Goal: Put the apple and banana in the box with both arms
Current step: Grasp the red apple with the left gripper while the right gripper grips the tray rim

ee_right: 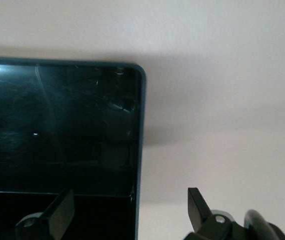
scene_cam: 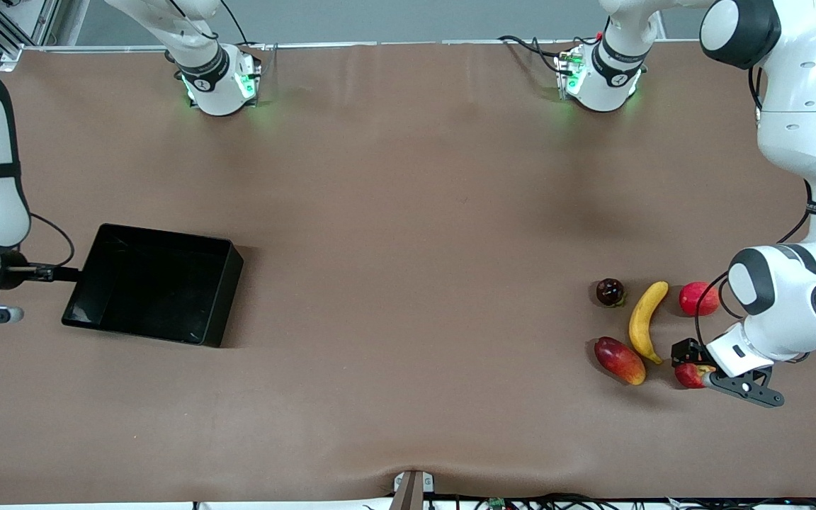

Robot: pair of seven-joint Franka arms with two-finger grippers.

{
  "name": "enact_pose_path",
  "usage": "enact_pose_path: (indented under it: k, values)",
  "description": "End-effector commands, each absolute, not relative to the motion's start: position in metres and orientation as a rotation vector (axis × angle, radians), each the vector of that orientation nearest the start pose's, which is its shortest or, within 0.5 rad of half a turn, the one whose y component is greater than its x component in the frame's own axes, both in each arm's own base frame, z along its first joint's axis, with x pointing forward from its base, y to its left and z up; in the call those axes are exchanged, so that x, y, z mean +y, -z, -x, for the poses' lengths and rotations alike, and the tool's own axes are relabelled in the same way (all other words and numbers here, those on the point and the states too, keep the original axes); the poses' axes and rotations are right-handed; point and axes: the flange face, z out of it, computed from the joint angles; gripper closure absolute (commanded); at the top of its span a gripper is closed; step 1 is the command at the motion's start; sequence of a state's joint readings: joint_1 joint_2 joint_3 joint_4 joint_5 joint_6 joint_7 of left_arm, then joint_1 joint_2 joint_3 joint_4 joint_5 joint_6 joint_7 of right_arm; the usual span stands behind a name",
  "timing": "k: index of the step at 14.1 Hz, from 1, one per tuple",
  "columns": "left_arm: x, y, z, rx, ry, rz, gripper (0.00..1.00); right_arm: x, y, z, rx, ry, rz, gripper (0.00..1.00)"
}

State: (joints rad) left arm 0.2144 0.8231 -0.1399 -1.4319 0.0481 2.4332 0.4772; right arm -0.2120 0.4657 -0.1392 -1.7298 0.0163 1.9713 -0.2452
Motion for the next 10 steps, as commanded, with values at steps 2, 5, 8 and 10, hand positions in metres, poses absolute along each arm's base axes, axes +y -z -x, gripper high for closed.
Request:
enact_pose_path:
  k: [2,5,8,10]
  values:
    - [0.083,-0.215,-0.746,0.646,0.366,3.058,0.00,-0.207,-0.269,-0.577,0.183,-0.348,3.060,0.00]
    - [0.084,-0.208,-0.745,0.651,0.360,3.056,0.00,-0.208,-0.261,-0.575,0.189,-0.344,3.062,0.02]
    - [0.086,-0.208,-0.745,0.707,0.361,3.037,0.74,-0.213,-0.248,-0.574,0.204,-0.334,3.067,0.75]
    - [0.096,-0.216,-0.745,0.731,0.372,3.020,1.00,-0.211,-0.249,-0.575,0.199,-0.337,3.067,0.95]
